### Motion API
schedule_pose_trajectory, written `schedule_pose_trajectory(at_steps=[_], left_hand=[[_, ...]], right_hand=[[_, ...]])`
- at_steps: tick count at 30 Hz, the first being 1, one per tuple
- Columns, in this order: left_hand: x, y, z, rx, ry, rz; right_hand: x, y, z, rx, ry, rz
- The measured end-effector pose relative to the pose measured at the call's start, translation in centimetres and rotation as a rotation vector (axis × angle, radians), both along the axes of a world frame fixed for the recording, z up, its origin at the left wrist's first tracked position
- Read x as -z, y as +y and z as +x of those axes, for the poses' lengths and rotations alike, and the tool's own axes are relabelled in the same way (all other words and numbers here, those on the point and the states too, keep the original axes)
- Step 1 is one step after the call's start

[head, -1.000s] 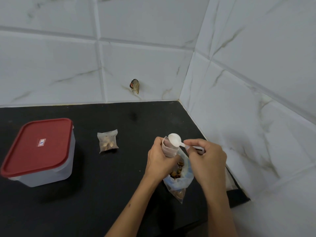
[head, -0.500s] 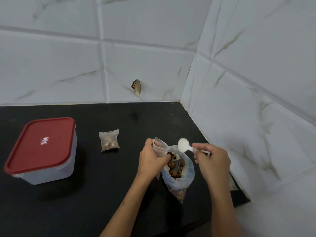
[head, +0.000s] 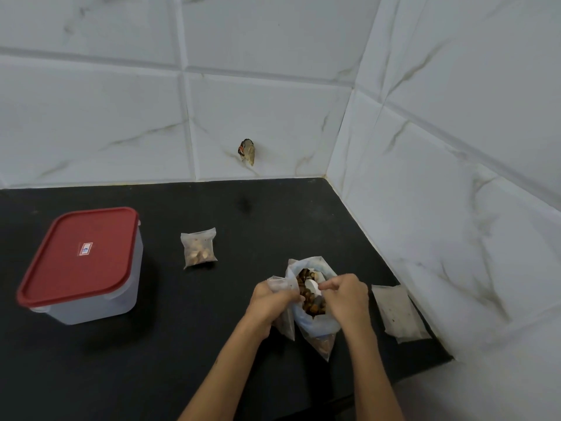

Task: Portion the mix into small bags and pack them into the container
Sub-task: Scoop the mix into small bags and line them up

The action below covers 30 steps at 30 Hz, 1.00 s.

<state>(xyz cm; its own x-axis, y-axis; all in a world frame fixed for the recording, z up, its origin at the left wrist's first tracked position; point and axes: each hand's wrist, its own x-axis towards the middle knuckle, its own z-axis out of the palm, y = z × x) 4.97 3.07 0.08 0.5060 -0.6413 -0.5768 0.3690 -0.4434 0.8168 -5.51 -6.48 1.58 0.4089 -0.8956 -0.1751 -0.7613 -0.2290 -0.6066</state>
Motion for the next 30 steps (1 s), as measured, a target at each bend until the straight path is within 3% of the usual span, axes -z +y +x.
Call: schedule_pose_trajectory(at_steps=[6,10,14,22,24,30], left_hand=[[0.1,-0.1,0.2,-0.106,0.208,-0.088],[0.0,-0.2,0.1,-0.091,0.198,-0.111],[-0.4,-0.2,-0.2,-0.106,0.140,-0.085],[-1.2,0.2,-0.5,-0.047,0.039,-0.085],[-1.3,0.3,-0.5,-0.037,-0.058,-0.062],[-3.1,0.3,-1.1,-0.048,-0.621,-0.072]], right_hand=[[0.6,-2.0,-0.5,0.172,0.017,0.265],[1.0,-1.9,-1.2,0.278,-0.134,0.411],[0.6,-1.7,-2.3,0.356,-0.373,0.688],[1.1,-1.6,-2.8,0.375,-0.521,0.793],[0.7,-1.5,-3.2,0.402,-0.572,0.779],[-3.6,-0.4,-3.7,0.380,-0.648,0.565]])
